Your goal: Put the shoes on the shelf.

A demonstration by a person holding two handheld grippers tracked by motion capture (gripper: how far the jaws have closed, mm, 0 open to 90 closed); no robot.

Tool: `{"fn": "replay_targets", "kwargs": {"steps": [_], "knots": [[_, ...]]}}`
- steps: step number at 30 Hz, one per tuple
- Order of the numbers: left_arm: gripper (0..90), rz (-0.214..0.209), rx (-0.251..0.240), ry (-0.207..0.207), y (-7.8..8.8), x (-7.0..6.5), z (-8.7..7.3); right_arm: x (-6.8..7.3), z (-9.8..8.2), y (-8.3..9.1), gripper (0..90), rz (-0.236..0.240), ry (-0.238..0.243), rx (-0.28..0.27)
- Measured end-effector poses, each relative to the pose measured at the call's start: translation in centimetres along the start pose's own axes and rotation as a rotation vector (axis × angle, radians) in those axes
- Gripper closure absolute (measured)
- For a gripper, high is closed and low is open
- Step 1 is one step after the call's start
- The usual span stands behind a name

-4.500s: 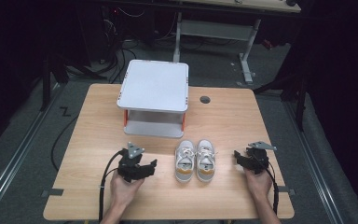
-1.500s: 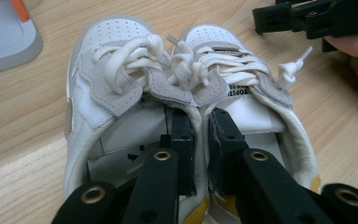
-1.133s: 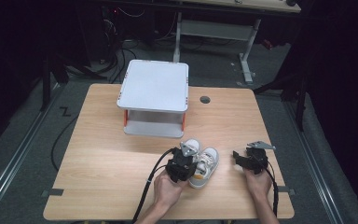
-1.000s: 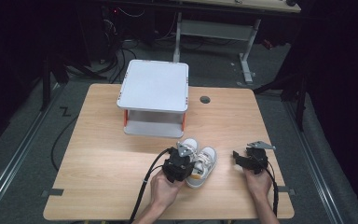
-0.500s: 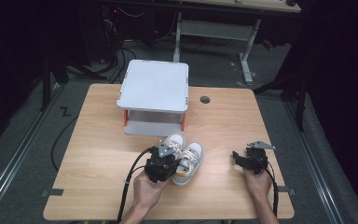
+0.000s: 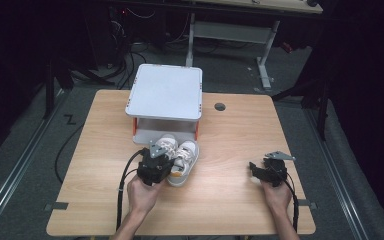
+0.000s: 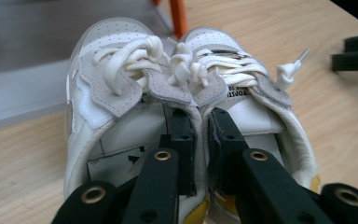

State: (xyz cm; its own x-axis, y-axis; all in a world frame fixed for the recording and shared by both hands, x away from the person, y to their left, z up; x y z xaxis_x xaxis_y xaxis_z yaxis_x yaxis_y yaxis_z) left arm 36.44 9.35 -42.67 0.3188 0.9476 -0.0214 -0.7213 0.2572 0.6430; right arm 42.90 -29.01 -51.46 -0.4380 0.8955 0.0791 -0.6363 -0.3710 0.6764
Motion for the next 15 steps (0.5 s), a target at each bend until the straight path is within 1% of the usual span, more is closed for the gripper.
{"fn": "replay_targets", "kwargs": {"steps": [1, 4, 7, 11, 15], "knots": [[81.5, 0.007, -0.003, 0.005, -0.2, 0.3, 0.1, 0.0, 0.0, 0.0, 38.9, 0.003, 0.008, -0.002], [81.5, 0.026, -0.003, 0.016, -0.9, 1.1, 0.4, 0.1, 0.0, 0.1, 41.8, 0.009, 0.01, -0.004], [81.5, 0.053, -0.003, 0.014, -1.6, 1.7, 0.7, 0.0, 0.0, 0.1, 45.1, 0.005, 0.009, -0.007], [81.4, 0.079, -0.006, 0.046, -2.9, 2.7, 0.9, 0.1, 0.0, 0.1, 47.8, 0.007, 0.013, -0.009], [81.4, 0.107, -0.001, 0.063, -4.0, 3.3, 1.0, 0.1, 0.0, 0.1, 53.3, 0.011, 0.018, -0.011]]}}
Point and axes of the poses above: each handheld gripper's, and its own axes: y roughly backward along the jaws, z roughly out of its top, x roughly to its left, the point moved 2 cm from there along -y, roughly forward along the jaws, and after that the axes turned 8 degrees about z, right-handed, at the moved point
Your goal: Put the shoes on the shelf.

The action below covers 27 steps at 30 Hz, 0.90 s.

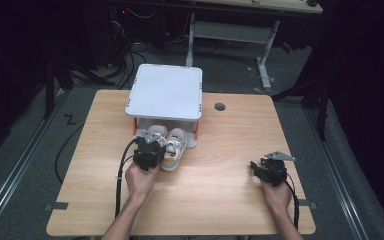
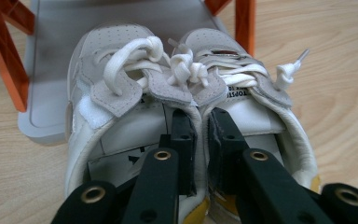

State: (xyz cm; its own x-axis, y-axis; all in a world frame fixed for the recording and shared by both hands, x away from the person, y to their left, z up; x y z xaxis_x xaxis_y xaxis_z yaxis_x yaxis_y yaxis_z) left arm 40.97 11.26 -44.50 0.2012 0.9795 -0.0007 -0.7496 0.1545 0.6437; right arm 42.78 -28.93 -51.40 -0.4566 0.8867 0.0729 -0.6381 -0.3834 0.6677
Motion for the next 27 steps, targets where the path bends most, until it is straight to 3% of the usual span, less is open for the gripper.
{"fn": "replay_targets", "kwargs": {"steps": [7, 11, 15, 21, 27], "knots": [[81.2, 0.032, -0.001, 0.03, -1.6, 0.4, 0.5, 0.1, 0.2, -0.1, 65.9, -0.001, -0.01, -0.003], [81.2, 0.04, 0.0, 0.039, -2.4, 0.5, 0.9, 0.1, 0.3, 0.1, 68.1, 0.045, -0.039, -0.005], [81.1, 0.043, -0.008, 0.078, -3.1, 0.7, 1.1, 0.7, 0.9, 0.6, 69.5, 0.085, -0.032, -0.025], [81.0, 0.052, 0.0, 0.112, -4.1, 1.0, 1.1, 2.4, 3.8, 1.8, 71.1, 0.162, -0.002, -0.074], [80.5, 0.065, -0.002, 0.146, -4.7, 1.4, 1.1, 5.3, 7.7, 2.6, 71.9, 0.265, 0.057, -0.114]]}}
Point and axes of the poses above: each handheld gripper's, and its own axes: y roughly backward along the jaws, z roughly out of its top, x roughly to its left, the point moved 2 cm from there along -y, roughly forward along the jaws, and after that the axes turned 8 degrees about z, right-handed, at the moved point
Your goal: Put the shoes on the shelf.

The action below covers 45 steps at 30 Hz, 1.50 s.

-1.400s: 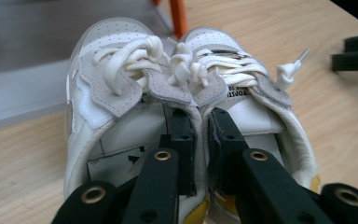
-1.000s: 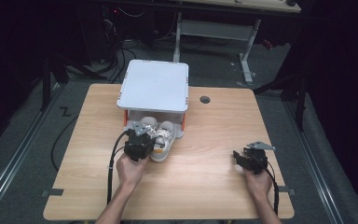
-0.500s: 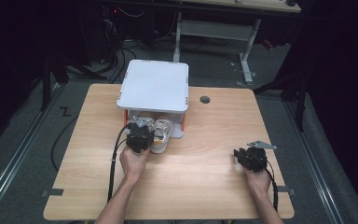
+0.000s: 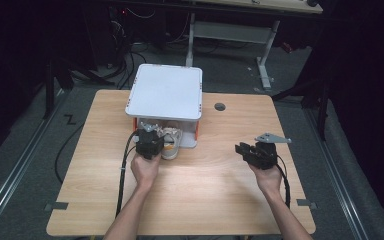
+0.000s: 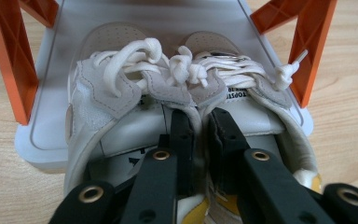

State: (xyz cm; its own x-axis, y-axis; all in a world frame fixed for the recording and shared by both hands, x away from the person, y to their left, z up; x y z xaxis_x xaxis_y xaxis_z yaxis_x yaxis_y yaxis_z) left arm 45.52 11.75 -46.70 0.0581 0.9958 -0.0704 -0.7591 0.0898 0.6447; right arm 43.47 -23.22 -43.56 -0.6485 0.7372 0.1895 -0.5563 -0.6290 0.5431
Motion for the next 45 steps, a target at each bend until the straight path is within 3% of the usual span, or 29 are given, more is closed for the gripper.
{"fn": "replay_targets", "kwargs": {"steps": [3, 8, 13, 16, 19, 25, 30, 34, 38, 41, 45], "knots": [[79.0, -0.014, -0.001, 0.004, -0.2, 0.3, 0.0, 1.1, 2.4, -0.9, 72.8, 0.057, 0.017, -0.002], [76.0, -0.012, -0.001, -0.029, -0.2, 0.1, -0.1, 3.1, 6.2, -2.7, 73.6, 0.118, 0.055, -0.01], [71.4, -0.013, -0.003, -0.026, -0.2, -0.2, -0.1, 5.8, 10.0, -4.0, 74.4, 0.125, 0.14, -0.035], [69.6, -0.01, -0.007, -0.033, -0.2, -0.2, -0.2, 6.5, 11.5, -4.6, 75.1, 0.123, 0.147, -0.041], [61.6, -0.016, -0.011, -0.037, -0.1, -0.3, -0.2, 6.9, 12.7, -5.6, 75.8, 0.116, 0.138, -0.035], [42.3, -0.062, -0.023, -0.033, 0.3, -0.3, -0.1, 7.2, 13.7, -7.6, 76.3, 0.08, 0.14, 0.003], [34.8, -0.071, -0.035, -0.055, 0.9, -0.3, 0.0, 7.2, 13.9, -8.7, 76.4, 0.056, 0.146, 0.023], [32.2, -0.072, -0.094, -0.06, 2.1, -0.8, 0.4, 7.4, 14.1, -9.0, 77.0, 0.043, 0.177, 0.034], [28.6, -0.076, -0.092, -0.097, 3.1, -1.1, 0.9, 8.1, 13.9, -9.3, 77.9, 0.025, 0.222, 0.043], [26.0, -0.067, -0.094, -0.119, 4.1, -1.2, 0.8, 8.1, 14.0, -9.4, 78.0, 0.035, 0.217, 0.044], [19.0, -0.056, -0.054, -0.14, 5.4, -1.1, 0.3, 7.9, 13.9, -9.3, 78.0, 0.039, 0.216, 0.043]]}}
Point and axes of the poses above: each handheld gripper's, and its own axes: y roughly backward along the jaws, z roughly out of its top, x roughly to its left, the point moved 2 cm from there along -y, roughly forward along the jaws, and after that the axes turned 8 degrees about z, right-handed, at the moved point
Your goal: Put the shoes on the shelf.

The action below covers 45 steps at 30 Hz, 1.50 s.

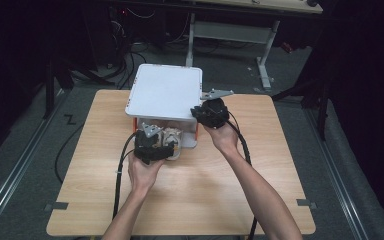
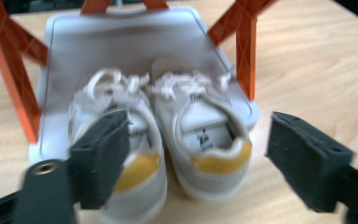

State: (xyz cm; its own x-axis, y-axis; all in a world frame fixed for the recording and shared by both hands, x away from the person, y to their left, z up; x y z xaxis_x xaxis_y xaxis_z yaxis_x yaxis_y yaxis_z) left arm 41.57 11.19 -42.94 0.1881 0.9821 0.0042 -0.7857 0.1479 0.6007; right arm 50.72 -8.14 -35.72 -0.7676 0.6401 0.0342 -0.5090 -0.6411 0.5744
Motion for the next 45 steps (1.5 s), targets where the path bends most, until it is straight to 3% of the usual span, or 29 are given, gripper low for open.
{"fn": "replay_targets", "kwargs": {"steps": [8, 14, 22, 32, 38, 45], "knots": [[12.1, 0.051, 0.103, 0.01, 1.4, 0.1, -2.9, 0.0, 0.0, 0.0, 78.0, -0.002, -0.001, -0.001], [13.8, 0.058, 0.195, 0.032, -0.4, -0.4, -4.3, 0.0, 0.0, 0.0, 78.0, -0.003, 0.001, 0.0], [14.1, 0.09, 0.197, 0.076, -2.1, -0.9, -4.1, 0.0, 0.0, 0.0, 78.0, -0.002, 0.003, 0.0], [17.9, 0.087, 0.203, 0.059, -3.6, -1.5, -3.1, 0.0, 0.1, 0.1, 78.5, 0.01, -0.005, 0.013], [19.1, 0.077, 0.203, 0.067, -4.3, -1.0, -2.5, 0.0, 0.0, 0.2, 78.8, 0.016, -0.006, 0.01], [22.7, 0.1, 0.181, 0.059, -5.5, -0.8, -1.2, 0.0, -0.1, 0.2, 78.8, 0.015, 0.0, 0.007]]}}
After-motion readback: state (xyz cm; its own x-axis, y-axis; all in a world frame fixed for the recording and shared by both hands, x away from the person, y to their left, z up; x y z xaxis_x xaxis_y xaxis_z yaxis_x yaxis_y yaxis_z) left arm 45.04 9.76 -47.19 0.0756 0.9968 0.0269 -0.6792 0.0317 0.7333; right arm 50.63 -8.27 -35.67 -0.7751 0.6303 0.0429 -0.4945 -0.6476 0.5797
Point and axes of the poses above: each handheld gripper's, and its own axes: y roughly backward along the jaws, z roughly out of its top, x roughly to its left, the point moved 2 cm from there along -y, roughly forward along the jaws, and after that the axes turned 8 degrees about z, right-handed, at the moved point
